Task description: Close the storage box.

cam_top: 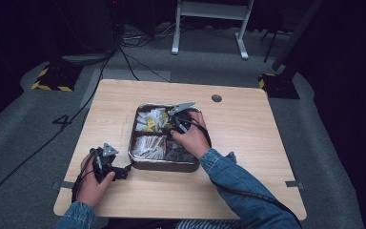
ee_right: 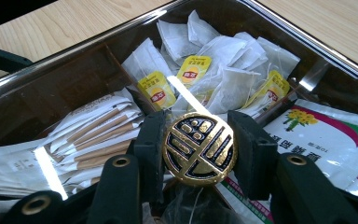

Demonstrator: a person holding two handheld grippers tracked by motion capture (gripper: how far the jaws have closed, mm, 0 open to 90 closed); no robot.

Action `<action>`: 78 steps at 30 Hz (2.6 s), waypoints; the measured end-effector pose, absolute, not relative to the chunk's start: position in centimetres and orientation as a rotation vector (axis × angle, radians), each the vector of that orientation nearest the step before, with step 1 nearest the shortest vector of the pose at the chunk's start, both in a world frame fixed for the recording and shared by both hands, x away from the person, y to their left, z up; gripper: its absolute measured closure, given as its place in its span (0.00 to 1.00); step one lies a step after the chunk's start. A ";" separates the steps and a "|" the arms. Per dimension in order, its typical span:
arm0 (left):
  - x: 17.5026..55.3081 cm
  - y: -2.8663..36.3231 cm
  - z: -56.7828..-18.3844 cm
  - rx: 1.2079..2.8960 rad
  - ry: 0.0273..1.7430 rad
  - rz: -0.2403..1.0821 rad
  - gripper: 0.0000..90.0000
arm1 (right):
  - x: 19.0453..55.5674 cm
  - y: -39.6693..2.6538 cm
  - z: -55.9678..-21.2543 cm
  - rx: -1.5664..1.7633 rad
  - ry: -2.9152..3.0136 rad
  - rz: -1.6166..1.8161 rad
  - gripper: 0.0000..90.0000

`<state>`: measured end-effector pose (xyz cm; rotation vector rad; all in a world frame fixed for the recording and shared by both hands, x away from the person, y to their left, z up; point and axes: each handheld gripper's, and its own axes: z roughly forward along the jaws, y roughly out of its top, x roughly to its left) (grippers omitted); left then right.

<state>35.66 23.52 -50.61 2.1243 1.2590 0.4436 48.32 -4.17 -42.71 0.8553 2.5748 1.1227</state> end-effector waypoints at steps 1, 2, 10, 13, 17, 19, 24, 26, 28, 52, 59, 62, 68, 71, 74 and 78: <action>35.7 23.5 -50.6 2.124 1.259 0.443 0.00 | 48.4 -4.1 -42.8 0.853 2.578 1.122 0.66; 35.7 23.5 -50.6 2.124 1.259 0.444 0.00 | 48.4 -4.1 -42.9 0.852 2.580 1.120 0.66; 35.7 23.5 -50.6 2.125 1.259 0.445 0.00 | 48.6 -3.9 -43.4 0.840 2.594 1.107 0.66; 35.7 23.5 -50.6 2.125 1.259 0.443 0.00 | 48.6 -4.0 -43.4 0.836 2.592 1.110 0.66; 35.7 23.5 -50.6 2.125 1.259 0.443 0.00 | 48.5 -4.0 -43.5 0.832 2.590 1.114 0.66; 35.7 23.5 -50.6 2.125 1.258 0.444 0.00 | 48.5 -4.0 -43.6 0.830 2.589 1.117 0.66; 35.7 23.5 -50.6 2.126 1.258 0.444 0.00 | 48.4 -4.1 -43.7 0.825 2.582 1.133 0.66; 35.7 23.5 -50.6 2.126 1.258 0.444 0.00 | 48.4 -4.2 -43.8 0.830 2.578 1.148 0.66; 35.7 23.5 -50.6 2.125 1.258 0.443 0.00 | 48.3 -4.3 -43.9 0.828 2.573 1.152 0.66; 35.7 23.5 -50.6 2.126 1.256 0.445 0.00 | 47.8 -8.0 -40.6 0.788 2.477 1.321 0.46; 35.7 23.5 -50.6 2.126 1.255 0.444 0.00 | 47.0 -11.4 -39.3 0.783 2.446 1.331 0.46; 35.7 23.5 -50.6 2.123 1.256 0.445 0.00 | 46.7 -12.9 -38.8 0.770 2.437 1.334 0.46; 35.6 23.6 -50.6 2.127 1.255 0.447 0.00 | 45.8 -16.1 -37.9 0.754 2.424 1.306 0.47; 35.6 23.6 -50.6 2.128 1.253 0.447 0.00 | 45.3 -17.9 -37.6 0.769 2.405 1.307 0.47; 35.6 23.6 -50.6 2.125 1.256 0.448 0.00 | 44.9 -19.4 -37.4 0.795 2.390 1.315 0.46; 35.6 23.6 -50.6 2.125 1.256 0.448 0.00 | 44.4 -21.4 -37.6 0.830 2.371 1.326 0.46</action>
